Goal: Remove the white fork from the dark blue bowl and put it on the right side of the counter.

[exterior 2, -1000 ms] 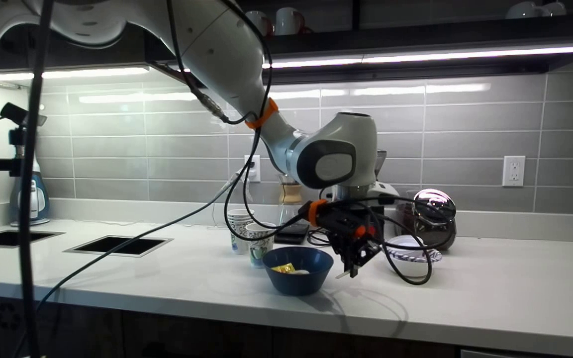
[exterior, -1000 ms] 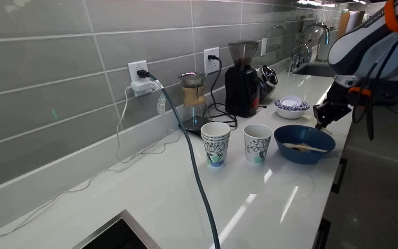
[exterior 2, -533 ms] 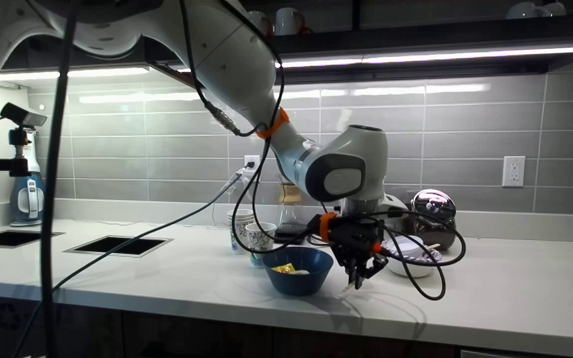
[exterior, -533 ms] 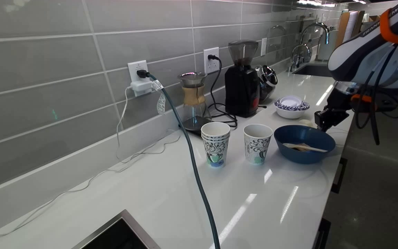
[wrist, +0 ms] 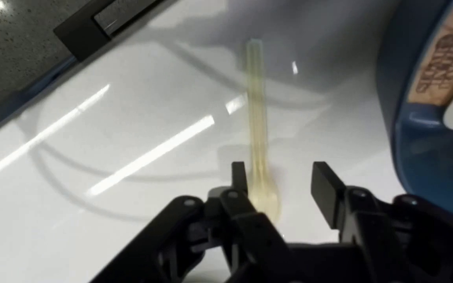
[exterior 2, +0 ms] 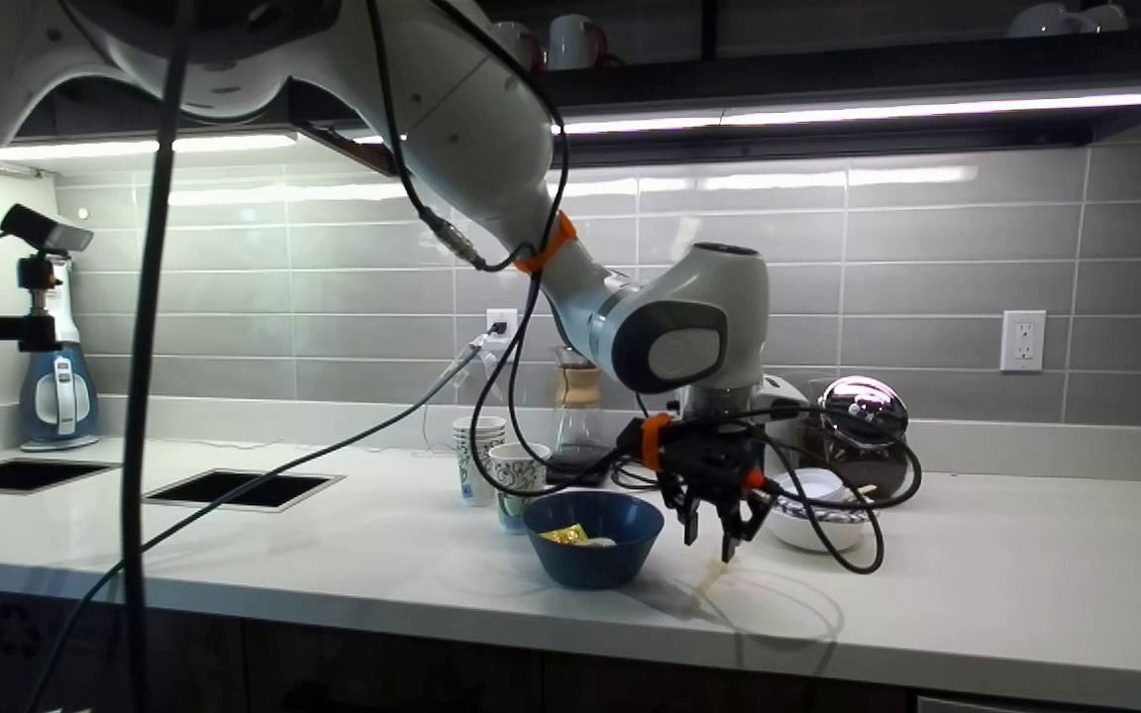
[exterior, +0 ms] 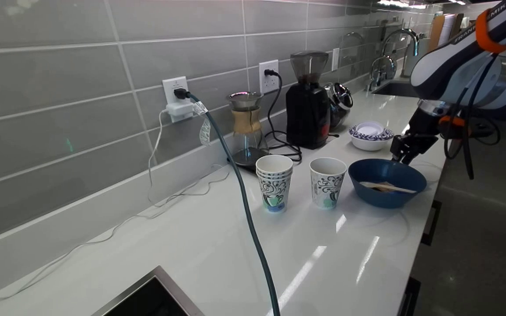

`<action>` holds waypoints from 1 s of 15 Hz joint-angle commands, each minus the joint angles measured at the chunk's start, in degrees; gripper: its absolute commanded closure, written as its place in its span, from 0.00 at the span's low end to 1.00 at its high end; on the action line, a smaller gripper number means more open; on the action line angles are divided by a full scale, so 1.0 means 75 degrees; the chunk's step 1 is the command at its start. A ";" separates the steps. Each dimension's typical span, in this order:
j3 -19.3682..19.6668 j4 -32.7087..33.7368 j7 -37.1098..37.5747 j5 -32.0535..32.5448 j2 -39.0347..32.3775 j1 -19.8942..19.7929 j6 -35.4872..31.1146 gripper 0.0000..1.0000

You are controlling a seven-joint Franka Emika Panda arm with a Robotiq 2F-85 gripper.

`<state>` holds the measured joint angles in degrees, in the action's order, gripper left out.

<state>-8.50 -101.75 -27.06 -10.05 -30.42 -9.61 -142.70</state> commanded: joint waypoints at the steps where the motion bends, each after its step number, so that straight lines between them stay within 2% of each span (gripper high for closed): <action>1: -0.0039 -0.0303 0.0139 -0.0140 0.0858 0.0008 -0.0144 0.19; 3: -0.0034 -0.0485 0.0340 -0.0267 0.1359 0.0031 -0.0024 0.07; 5: 0.0198 -0.0668 0.1254 -0.0151 0.1915 0.0265 0.0777 0.00; 7: 0.0402 -0.0883 0.2223 0.0069 0.2390 0.0547 0.1603 0.00; 11: 0.0392 -0.1291 0.2668 0.0044 0.3197 0.0942 0.2747 0.00; 14: 0.0413 -0.1535 0.2702 0.0160 0.3568 0.1177 0.2881 0.00; 15: 0.0451 -0.1142 0.2598 0.0014 0.3161 0.1177 0.2810 0.00</action>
<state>-6.51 -110.48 -7.48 -9.78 -6.67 -2.10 -121.80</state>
